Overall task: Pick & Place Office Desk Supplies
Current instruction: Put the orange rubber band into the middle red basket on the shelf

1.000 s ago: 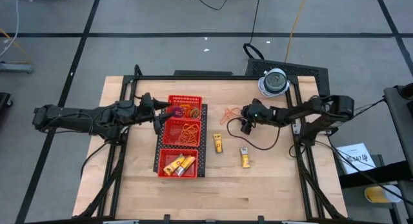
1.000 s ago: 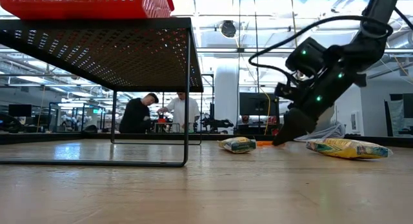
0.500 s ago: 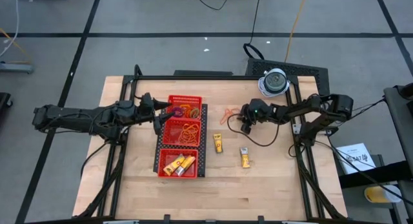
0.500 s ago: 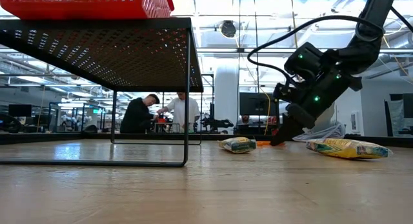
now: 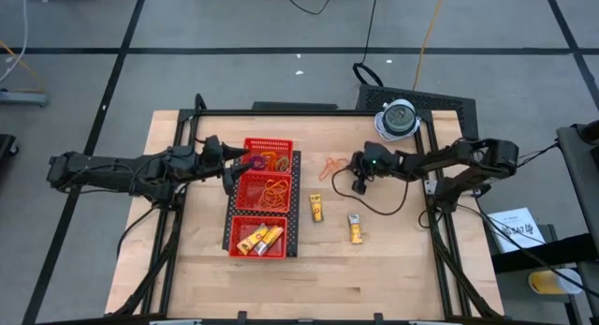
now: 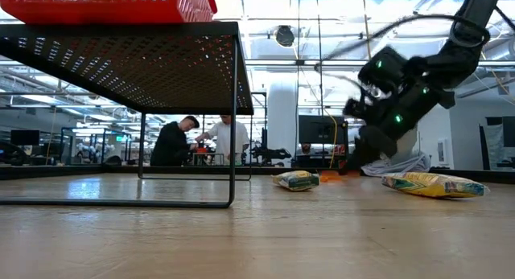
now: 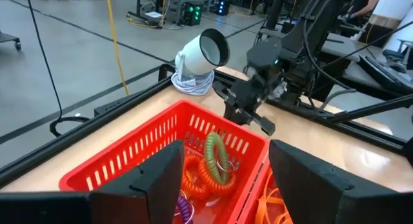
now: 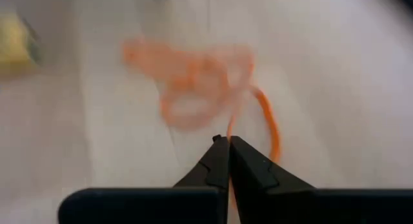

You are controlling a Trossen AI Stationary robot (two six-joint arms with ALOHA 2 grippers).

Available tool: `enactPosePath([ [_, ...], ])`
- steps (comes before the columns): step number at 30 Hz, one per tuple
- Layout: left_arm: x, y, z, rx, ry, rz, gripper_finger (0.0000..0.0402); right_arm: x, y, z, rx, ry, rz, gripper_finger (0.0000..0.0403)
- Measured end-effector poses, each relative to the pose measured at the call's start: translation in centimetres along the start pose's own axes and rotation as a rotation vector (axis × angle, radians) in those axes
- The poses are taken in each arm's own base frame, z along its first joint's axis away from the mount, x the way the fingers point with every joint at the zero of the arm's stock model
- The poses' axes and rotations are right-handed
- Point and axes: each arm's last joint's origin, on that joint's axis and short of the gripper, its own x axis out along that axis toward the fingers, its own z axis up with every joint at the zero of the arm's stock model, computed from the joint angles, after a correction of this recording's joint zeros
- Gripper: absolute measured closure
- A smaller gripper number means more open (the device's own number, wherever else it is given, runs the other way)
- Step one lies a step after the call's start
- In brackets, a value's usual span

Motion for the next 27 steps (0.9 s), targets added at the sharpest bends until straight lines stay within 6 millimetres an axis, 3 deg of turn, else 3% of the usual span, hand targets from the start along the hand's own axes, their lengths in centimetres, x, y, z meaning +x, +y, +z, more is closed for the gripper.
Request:
enactPosePath([
  [10, 0.0, -0.1, 0.2, -0.076, -0.021, -0.009, 0.0165, -4.5, 2.3, 4.0, -0.086, -0.297, 0.075, 0.0402],
  [22, -0.1, -0.5, 1.4, -0.161, -0.134, -0.075, 0.0165, -9.0, 5.5, 6.3, -0.164, -0.570, 0.210, 0.0403],
  [27, 1.2, -1.2, 1.7, -0.130, -0.173, -0.142, 0.0165, -10.1, 6.6, 6.8, -0.207, -0.657, 0.252, 0.0403],
])
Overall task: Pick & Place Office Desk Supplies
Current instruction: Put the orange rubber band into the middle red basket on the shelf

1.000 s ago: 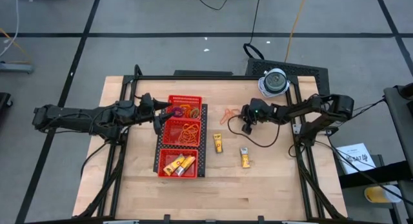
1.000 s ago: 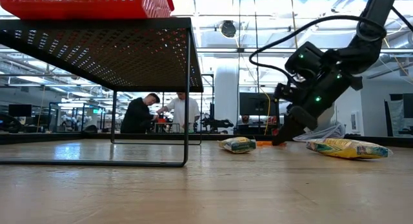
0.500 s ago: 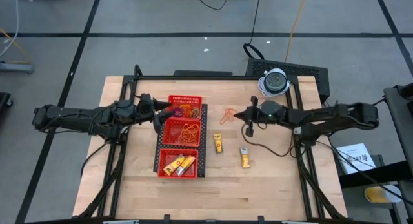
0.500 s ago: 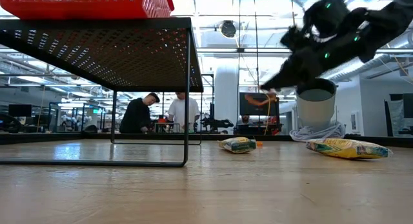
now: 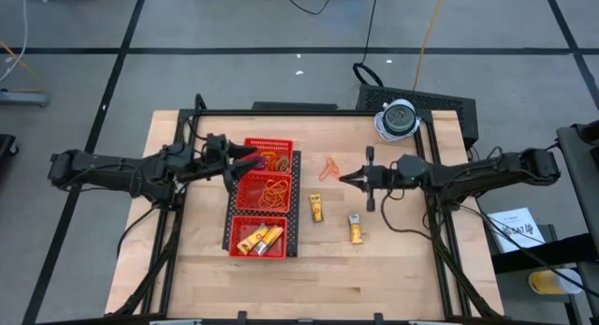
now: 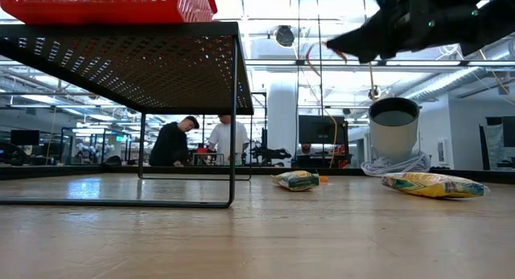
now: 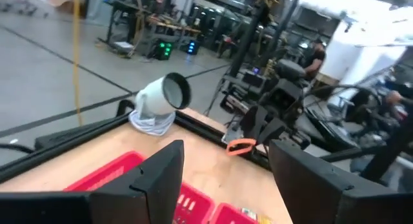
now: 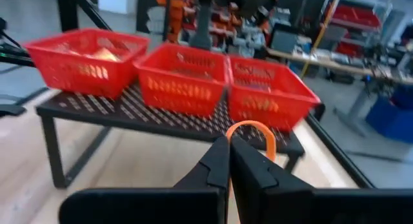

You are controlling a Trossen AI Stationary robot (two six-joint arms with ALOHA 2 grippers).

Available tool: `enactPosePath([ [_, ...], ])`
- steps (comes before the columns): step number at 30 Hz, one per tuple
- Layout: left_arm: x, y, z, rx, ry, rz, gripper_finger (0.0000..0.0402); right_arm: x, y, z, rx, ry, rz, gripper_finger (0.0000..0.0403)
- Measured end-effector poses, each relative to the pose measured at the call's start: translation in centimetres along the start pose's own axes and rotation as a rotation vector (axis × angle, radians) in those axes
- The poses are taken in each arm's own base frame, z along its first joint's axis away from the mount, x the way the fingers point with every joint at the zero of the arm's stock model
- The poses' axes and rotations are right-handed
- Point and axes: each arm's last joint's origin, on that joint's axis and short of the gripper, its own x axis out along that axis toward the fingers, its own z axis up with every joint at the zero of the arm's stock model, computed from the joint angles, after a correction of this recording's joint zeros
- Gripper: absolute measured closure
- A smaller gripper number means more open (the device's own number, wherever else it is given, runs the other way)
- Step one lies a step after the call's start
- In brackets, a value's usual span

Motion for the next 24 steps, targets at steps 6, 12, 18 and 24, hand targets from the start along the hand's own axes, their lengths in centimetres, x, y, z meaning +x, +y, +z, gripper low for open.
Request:
enactPosePath([
  [6, 2.7, -0.8, -1.2, 0.064, -0.032, -0.096, 0.0165, 0.0, 0.8, 0.8, -0.034, -0.075, 0.033, 0.0403],
  [12, 5.9, -2.1, -1.9, 0.080, -0.012, -0.217, 0.0165, -0.1, 0.9, 1.1, -0.033, -0.106, 0.035, 0.0403],
  [18, 9.2, -3.9, -2.1, 0.201, 0.079, -0.267, 0.0165, -0.1, 1.0, 1.3, -0.030, -0.128, 0.048, 0.0403],
  [24, 12.1, -5.6, -2.6, 0.329, 0.108, -0.292, 0.0165, -0.2, 1.6, 1.9, -0.029, -0.200, 0.143, 0.0403],
])
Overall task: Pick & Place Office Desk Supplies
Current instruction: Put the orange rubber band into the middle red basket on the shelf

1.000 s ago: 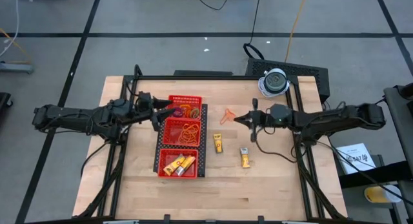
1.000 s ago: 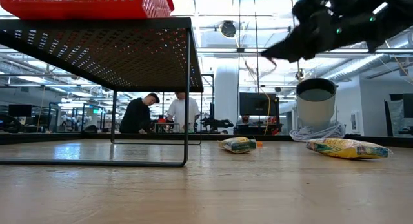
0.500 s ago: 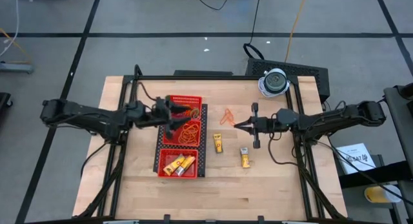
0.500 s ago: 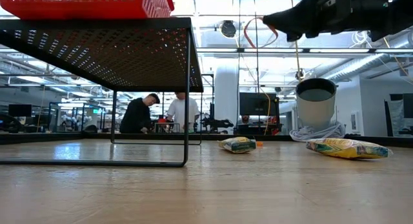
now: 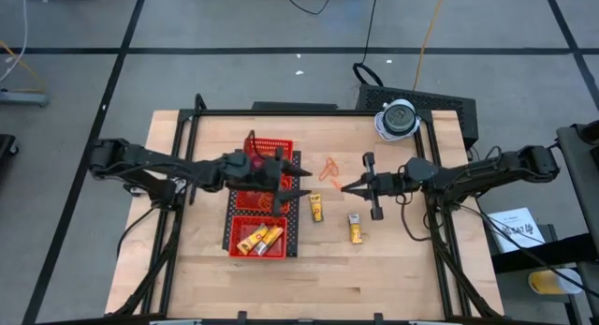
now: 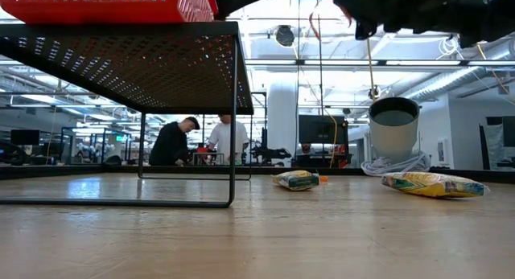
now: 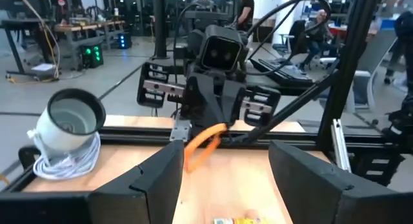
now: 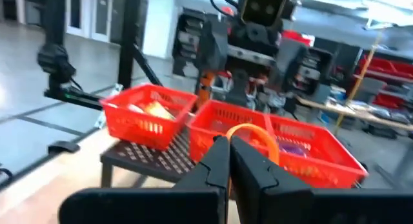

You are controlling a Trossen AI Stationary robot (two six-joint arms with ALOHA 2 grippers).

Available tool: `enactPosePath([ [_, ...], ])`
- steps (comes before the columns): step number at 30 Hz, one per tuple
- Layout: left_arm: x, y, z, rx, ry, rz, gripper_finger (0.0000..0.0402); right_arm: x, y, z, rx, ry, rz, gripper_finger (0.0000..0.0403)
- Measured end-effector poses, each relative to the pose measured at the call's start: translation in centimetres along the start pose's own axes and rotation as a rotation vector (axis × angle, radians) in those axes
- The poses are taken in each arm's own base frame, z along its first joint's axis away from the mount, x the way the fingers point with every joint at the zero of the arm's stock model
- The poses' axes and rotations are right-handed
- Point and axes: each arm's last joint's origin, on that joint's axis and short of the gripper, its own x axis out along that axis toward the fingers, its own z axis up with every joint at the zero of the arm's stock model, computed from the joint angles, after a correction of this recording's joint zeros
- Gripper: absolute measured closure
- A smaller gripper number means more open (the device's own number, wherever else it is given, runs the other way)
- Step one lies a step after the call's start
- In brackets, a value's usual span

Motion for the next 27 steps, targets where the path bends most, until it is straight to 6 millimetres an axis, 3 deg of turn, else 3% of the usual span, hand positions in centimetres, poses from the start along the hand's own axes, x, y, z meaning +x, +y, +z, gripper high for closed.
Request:
enactPosePath([
  [10, 3.7, -0.6, -1.1, 0.073, 0.045, -0.017, 0.0165, 0.3, 0.7, 0.8, -0.005, -0.097, 0.048, 0.0403],
  [27, 3.9, -0.4, -1.1, 0.079, 0.050, 0.031, 0.0165, 3.0, 1.2, -1.1, 0.049, -0.278, 0.033, 0.0403],
])
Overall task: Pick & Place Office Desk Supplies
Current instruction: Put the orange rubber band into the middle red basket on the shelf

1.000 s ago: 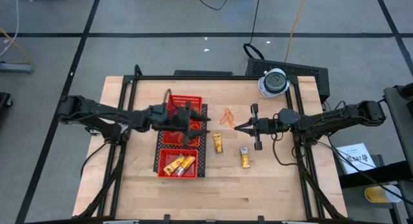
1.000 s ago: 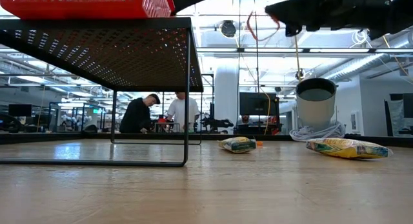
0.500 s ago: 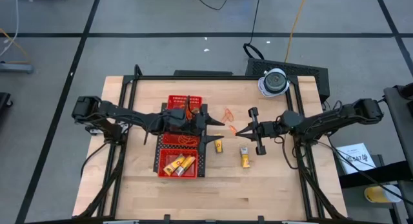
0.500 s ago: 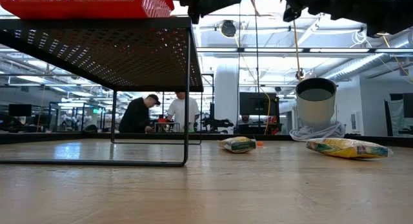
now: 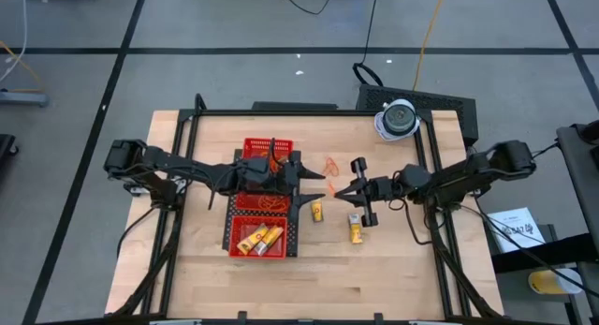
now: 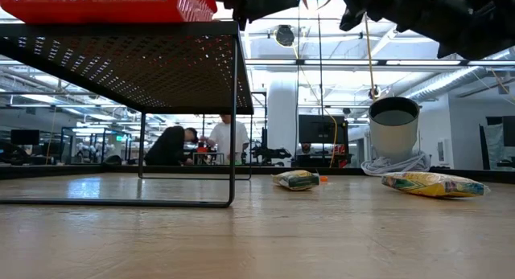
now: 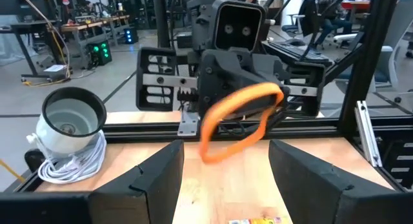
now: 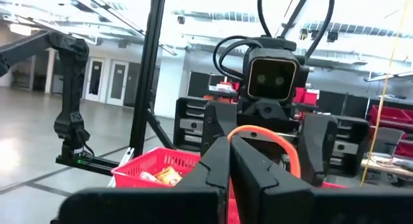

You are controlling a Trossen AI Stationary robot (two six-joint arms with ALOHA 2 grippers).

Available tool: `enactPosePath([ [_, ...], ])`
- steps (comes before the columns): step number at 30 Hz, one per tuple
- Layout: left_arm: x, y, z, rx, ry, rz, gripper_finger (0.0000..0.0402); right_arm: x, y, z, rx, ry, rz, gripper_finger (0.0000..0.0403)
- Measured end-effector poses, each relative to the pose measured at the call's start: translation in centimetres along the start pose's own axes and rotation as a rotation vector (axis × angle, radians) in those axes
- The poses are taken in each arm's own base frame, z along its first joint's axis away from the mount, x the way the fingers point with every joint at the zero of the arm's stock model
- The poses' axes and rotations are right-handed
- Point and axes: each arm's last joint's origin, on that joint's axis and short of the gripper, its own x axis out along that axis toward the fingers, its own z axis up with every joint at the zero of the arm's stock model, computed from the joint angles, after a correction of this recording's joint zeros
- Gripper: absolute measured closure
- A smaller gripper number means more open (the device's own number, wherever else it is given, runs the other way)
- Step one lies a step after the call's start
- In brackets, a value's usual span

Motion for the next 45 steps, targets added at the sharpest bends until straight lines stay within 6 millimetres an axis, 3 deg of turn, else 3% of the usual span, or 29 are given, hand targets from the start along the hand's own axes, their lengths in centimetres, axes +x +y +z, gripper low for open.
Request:
enactPosePath([
  [9, 0.0, 0.0, 0.0, 0.004, -0.001, 0.015, 0.0165, 1.3, 0.1, -0.6, 0.017, 0.006, 0.080, 0.0403],
  [18, 0.0, 0.1, 0.0, 0.032, 0.000, 0.045, 0.0172, 1.3, 0.1, -0.7, 0.038, 0.021, 0.079, 0.0403],
  [22, 0.0, 0.1, 0.1, 0.036, -0.003, 0.044, 0.0212, 1.3, 0.1, -0.7, 0.038, 0.026, 0.077, 0.0403],
  [34, 0.0, 0.1, 0.1, 0.071, -0.007, 0.018, 0.0388, 1.3, -0.2, -1.1, 0.039, 0.057, 0.060, 0.0403],
  [39, 0.0, 0.1, 0.1, 0.073, -0.007, 0.019, 0.0384, 1.2, -0.5, -1.5, 0.046, 0.119, -0.030, 0.0382],
  [45, -0.8, 0.2, 1.1, 0.072, -0.018, 0.020, 0.0395, 0.7, -0.9, -0.9, 0.059, 0.191, -0.045, 0.0298],
])
